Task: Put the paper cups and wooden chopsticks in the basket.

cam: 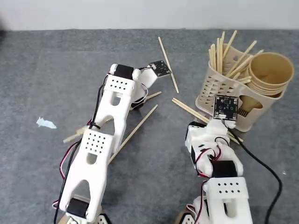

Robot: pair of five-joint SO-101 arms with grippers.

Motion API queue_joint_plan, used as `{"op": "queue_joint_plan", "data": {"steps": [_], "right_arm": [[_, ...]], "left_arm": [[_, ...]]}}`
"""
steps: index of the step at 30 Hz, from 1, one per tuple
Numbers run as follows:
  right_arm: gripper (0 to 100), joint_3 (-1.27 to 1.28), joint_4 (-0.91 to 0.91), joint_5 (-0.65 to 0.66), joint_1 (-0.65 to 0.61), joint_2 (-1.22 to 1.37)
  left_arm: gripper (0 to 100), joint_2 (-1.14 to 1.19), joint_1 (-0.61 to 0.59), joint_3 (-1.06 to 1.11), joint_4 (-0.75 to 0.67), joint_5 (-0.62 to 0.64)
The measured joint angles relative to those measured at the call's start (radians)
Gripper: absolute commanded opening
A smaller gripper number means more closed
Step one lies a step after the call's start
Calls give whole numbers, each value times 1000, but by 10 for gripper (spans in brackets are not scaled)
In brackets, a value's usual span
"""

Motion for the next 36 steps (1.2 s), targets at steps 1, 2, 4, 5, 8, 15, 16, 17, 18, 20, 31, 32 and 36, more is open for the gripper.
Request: {"op": "queue_joint_plan", "data": {"steps": [1, 2, 4, 5, 8, 15, 16, 17, 18, 20, 31, 32, 36], "right_arm": [[19, 0, 0, 0, 0, 0], [19, 0, 0, 0, -3, 0], [19, 0, 0, 0, -5, 0], [19, 0, 0, 0, -5, 0], [19, 0, 0, 0, -5, 0], [19, 0, 0, 0, -5, 0], [19, 0, 0, 0, -5, 0], [19, 0, 0, 0, -5, 0], [19, 0, 0, 0, -5, 0], [19, 0, 0, 0, -5, 0], [19, 0, 0, 0, -5, 0], [19, 0, 0, 0, -5, 0], [19, 0, 0, 0, -5, 0]], "left_arm": [[13, 0, 0, 0, 0, 0], [13, 0, 0, 0, 0, 0], [13, 0, 0, 0, 0, 0], [13, 0, 0, 0, 0, 0], [13, 0, 0, 0, 0, 0], [12, -46, 0, 49, -8, -5], [12, -74, -2, 81, -9, 3], [12, -107, -5, 121, -8, 17], [12, -147, -6, 163, -8, 18], [12, -244, 2, 247, -8, 18], [12, -709, 74, 548, -5, 21], [12, -735, 77, 549, -5, 23], [12, -833, 100, 549, -5, 55]]}}
